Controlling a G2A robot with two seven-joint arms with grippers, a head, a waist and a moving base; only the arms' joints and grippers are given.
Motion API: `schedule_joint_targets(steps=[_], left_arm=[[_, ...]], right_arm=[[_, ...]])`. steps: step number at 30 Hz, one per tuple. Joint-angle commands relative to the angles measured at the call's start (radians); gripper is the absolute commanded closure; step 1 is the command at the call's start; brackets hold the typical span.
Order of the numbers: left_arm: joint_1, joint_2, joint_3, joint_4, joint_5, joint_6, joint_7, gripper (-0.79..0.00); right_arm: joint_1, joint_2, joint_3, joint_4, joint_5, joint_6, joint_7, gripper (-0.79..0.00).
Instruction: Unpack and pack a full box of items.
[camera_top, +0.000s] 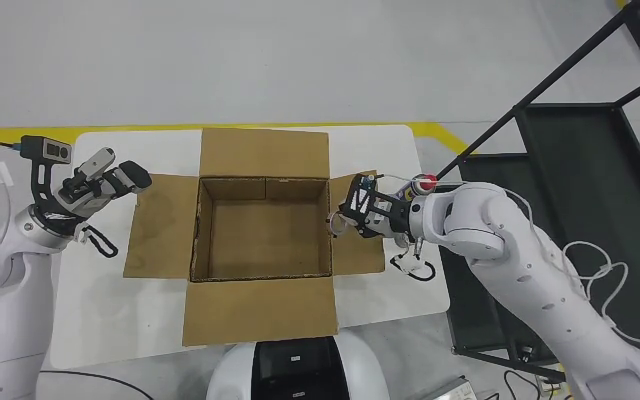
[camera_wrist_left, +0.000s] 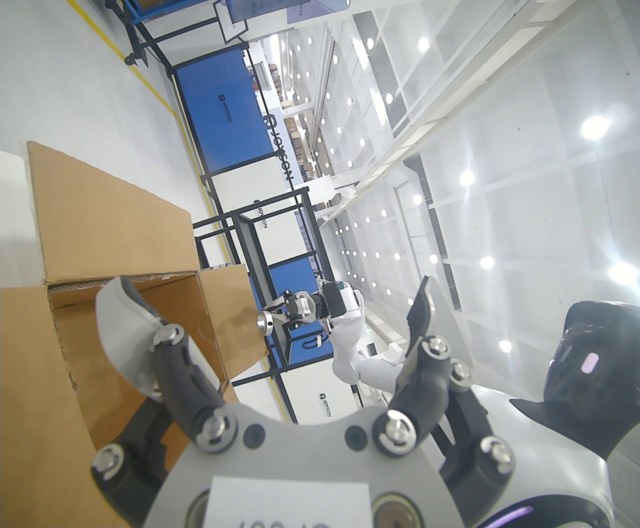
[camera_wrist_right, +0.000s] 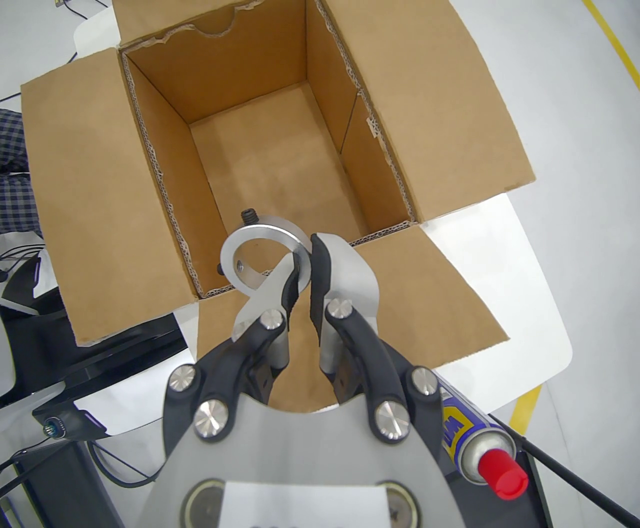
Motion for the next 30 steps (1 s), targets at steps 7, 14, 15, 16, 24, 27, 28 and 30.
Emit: schedule_joint_targets(steps=[7,14,15,16,24,27,28,30], left_arm=[[0.000,0.000,0.000,0.000,0.000,0.000,0.000,-0.785],[0.000,0.000,0.000,0.000,0.000,0.000,0.000,-0.785],[0.000,0.000,0.000,0.000,0.000,0.000,0.000,-0.785],[0.000,0.000,0.000,0.000,0.000,0.000,0.000,-0.785],[0.000,0.000,0.000,0.000,0.000,0.000,0.000,-0.785],[0.000,0.000,0.000,0.000,0.000,0.000,0.000,-0.785],[0.000,0.000,0.000,0.000,0.000,0.000,0.000,-0.785],[0.000,0.000,0.000,0.000,0.000,0.000,0.000,-0.785]], right_arm=[[0.038,-0.010,-0.059,-0.008,-0.056,0.014,0.037,0.000],[0.259,-0.100,-0.361,0.120,-0.130,0.111,0.124,0.000],[0.291,-0.116,-0.400,0.152,-0.144,0.132,0.127,0.000],[0.319,-0.134,-0.438,0.177,-0.157,0.154,0.126,0.000],[0.468,-0.260,-0.655,0.341,-0.217,0.250,0.122,0.000],[0.502,-0.306,-0.711,0.415,-0.214,0.266,0.125,0.000],[0.513,-0.321,-0.725,0.444,-0.218,0.274,0.126,0.000],[0.531,-0.349,-0.749,0.494,-0.214,0.284,0.118,0.000]])
